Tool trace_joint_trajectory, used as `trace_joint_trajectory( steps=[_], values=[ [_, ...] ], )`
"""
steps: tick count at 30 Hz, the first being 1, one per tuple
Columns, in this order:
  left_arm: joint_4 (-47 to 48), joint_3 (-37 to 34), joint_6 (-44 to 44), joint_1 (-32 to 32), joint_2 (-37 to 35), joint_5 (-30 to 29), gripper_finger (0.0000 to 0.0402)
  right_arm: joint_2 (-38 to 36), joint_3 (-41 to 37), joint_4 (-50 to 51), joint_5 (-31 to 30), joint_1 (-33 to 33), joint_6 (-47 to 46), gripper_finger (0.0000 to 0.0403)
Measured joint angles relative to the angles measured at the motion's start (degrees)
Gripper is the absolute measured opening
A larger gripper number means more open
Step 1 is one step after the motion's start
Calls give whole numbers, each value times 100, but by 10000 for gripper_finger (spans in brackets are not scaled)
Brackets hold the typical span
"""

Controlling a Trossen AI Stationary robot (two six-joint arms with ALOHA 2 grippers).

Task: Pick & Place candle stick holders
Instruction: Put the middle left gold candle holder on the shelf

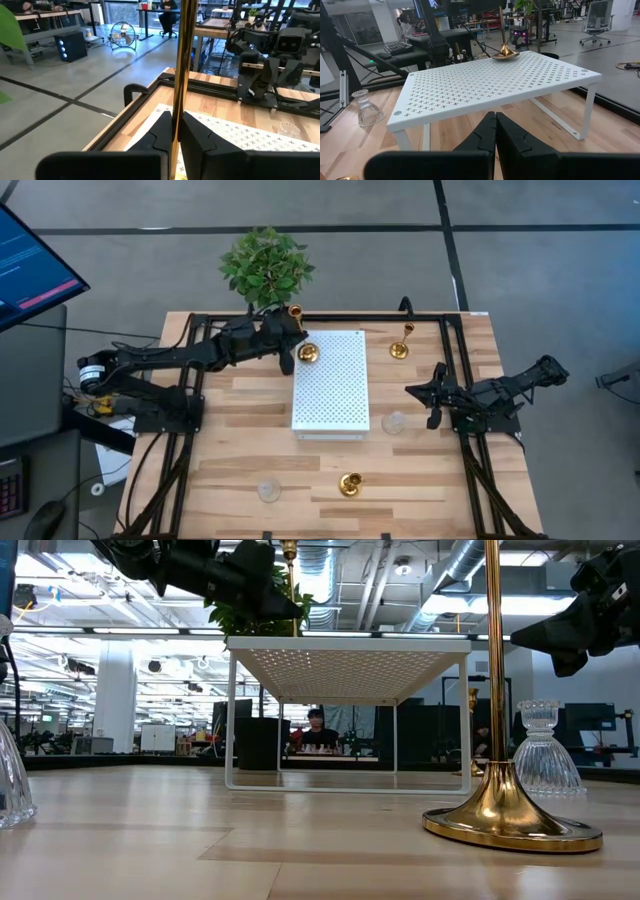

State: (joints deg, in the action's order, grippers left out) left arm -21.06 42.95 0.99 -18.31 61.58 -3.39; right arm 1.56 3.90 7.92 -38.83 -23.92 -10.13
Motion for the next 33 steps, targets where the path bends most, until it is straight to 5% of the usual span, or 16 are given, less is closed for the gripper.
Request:
trace_joint_trajectory(
  steps=[24,33],
  values=[
    [-5,-3,15,-13,134,-1,21,0,-2,0,0,0,0,0],
    [-36,-5,0,-13,196,1,71,0,0,0,0,0,0,0]
  ],
)
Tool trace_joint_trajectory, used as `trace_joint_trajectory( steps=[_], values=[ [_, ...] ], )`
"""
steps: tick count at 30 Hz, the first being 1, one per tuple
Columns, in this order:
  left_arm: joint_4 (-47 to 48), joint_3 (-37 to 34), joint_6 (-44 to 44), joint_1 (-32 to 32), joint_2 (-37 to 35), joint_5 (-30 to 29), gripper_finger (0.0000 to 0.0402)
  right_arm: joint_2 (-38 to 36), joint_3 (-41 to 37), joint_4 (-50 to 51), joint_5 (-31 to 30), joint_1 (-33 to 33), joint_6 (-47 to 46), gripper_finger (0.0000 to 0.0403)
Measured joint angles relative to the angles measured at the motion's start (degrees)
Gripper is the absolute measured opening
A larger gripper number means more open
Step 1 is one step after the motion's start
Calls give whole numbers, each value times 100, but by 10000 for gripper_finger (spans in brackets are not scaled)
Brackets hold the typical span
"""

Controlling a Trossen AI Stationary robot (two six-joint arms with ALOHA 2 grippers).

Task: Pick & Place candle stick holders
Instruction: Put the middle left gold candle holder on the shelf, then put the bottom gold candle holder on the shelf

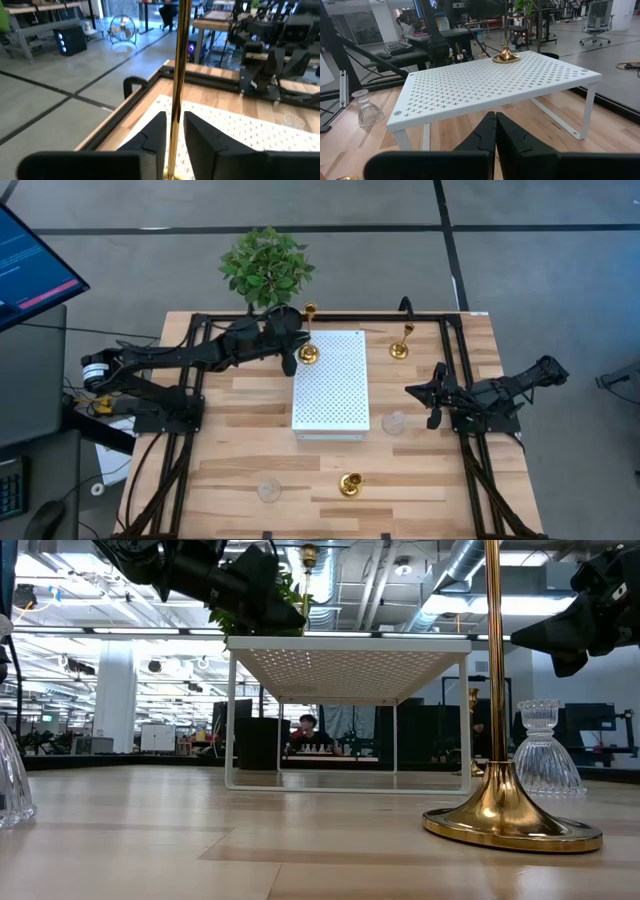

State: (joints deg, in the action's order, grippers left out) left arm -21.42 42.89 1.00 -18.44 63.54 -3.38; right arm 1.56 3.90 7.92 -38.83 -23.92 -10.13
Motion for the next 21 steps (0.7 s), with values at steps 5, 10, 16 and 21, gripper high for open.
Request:
trace_joint_trajectory(
  steps=[5,10,16,21],
  values=[
    [-78,0,0,0,-3,0,98,-1,-1,0,0,0,0,0],
    [-72,0,21,4,-135,0,117,-1,0,0,2,0,0,0],
    [88,0,111,4,-550,-1,124,0,0,0,2,0,0,0],
    [703,0,216,9,-990,0,121,-2,-2,1,2,0,0,0]
  ],
)
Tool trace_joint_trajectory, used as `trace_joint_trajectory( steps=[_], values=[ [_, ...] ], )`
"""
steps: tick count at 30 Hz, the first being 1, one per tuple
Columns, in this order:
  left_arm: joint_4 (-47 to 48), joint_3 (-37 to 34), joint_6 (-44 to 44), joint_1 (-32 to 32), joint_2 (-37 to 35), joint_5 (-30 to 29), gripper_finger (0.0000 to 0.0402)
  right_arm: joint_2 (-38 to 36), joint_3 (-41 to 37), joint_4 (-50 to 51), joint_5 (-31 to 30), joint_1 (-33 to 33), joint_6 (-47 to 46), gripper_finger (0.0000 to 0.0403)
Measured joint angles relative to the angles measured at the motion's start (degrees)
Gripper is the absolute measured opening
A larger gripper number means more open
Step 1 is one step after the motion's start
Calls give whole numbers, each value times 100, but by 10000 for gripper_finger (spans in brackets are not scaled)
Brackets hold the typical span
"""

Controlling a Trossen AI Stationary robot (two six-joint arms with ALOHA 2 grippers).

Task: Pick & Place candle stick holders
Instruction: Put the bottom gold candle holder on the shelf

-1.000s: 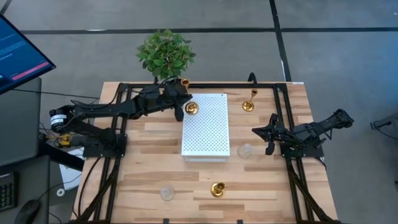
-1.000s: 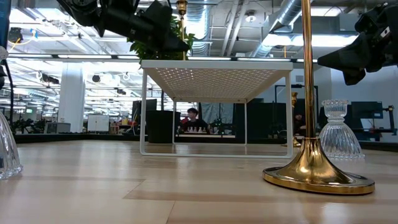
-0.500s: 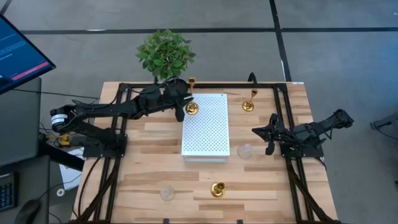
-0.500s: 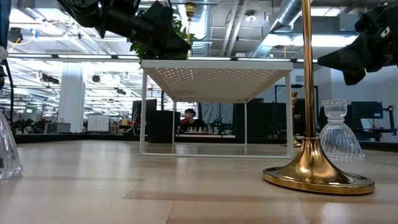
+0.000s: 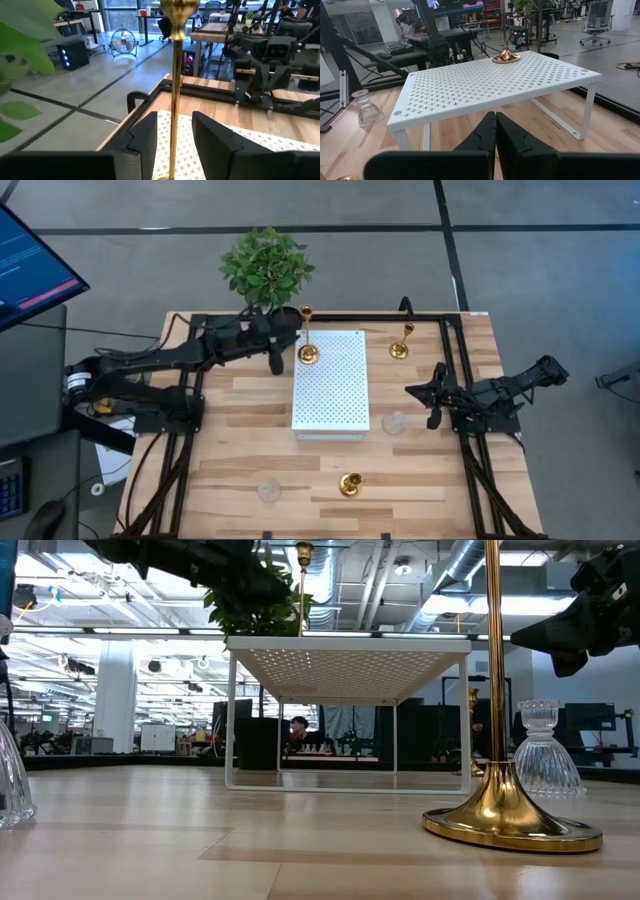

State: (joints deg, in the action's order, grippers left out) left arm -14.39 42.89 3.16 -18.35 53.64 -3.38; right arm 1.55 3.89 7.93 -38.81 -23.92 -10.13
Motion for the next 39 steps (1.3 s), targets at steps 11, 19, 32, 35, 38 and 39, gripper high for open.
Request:
trace_joint_trajectory(
  steps=[11,19,32,35,38,39],
  values=[
    [1081,0,2,264,-698,712,104,2,0,0,0,0,0,0],
    [1315,0,1,768,-784,1778,32,2,-1,0,2,0,0,0],
    [819,-371,767,2618,-256,1449,4,2,-1,-5,304,-4,-188,0],
    [338,-536,769,3008,115,1106,6,1,-1,-9,304,-4,-195,0],
    [-258,-617,772,3265,628,1082,7,0,-3,-17,306,-4,-196,0],
    [-457,-624,772,3337,807,1084,7,0,-3,-19,307,-4,-195,0]
  ],
)
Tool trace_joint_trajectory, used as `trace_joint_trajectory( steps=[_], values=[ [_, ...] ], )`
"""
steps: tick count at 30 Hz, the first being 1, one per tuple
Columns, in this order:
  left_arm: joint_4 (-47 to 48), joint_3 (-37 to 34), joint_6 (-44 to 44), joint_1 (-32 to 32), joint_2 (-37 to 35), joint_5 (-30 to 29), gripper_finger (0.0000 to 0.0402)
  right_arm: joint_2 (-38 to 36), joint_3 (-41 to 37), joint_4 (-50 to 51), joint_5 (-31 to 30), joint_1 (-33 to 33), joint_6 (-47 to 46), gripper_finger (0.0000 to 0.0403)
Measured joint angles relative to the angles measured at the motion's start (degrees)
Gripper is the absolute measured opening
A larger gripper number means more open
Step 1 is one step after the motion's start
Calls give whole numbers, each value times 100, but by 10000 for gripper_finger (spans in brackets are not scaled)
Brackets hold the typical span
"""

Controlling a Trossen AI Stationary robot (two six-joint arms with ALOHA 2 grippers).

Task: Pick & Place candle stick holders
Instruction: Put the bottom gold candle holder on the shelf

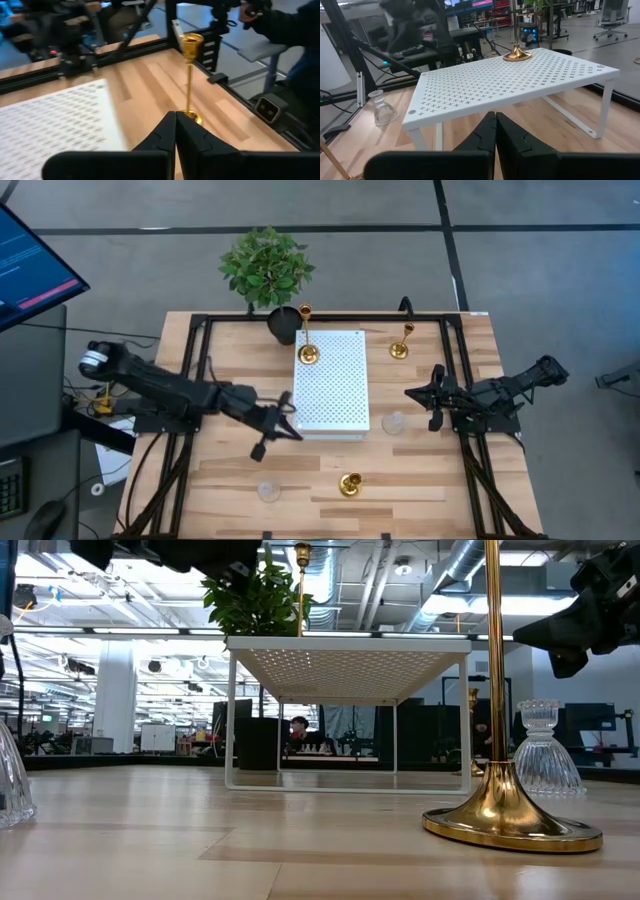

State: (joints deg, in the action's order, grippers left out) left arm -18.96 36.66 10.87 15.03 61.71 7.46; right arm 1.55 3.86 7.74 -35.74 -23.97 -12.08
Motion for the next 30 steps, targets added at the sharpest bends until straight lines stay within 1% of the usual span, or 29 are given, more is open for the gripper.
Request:
trace_joint_trajectory(
  steps=[4,8,12,18,21,24,26,28,30],
  values=[
    [-762,3,-2,193,652,-10,7,2,-4,-37,113,0,-2,0],
    [-1306,7,-15,299,1212,-18,7,1,-7,-43,312,0,-2,0],
    [-1498,7,-20,354,1507,-15,7,0,-7,-53,488,0,-4,0],
    [-1495,7,-63,356,1430,-15,8,2,-22,-410,1308,0,-298,0],
    [-1490,12,-63,356,1283,-16,8,159,-22,-722,1515,-7,-303,0],
    [-1479,12,-63,356,1115,-17,8,620,-17,-1176,1644,-7,-304,0],
    [-1422,13,-61,356,972,-25,8,1060,-17,-1556,1651,-65,-304,0],
    [-1092,12,-26,358,776,-264,8,1552,-17,-2030,1651,-164,-302,0],
    [-594,12,63,357,521,-715,8,2112,-15,-2551,1650,-287,-263,0]
  ],
)
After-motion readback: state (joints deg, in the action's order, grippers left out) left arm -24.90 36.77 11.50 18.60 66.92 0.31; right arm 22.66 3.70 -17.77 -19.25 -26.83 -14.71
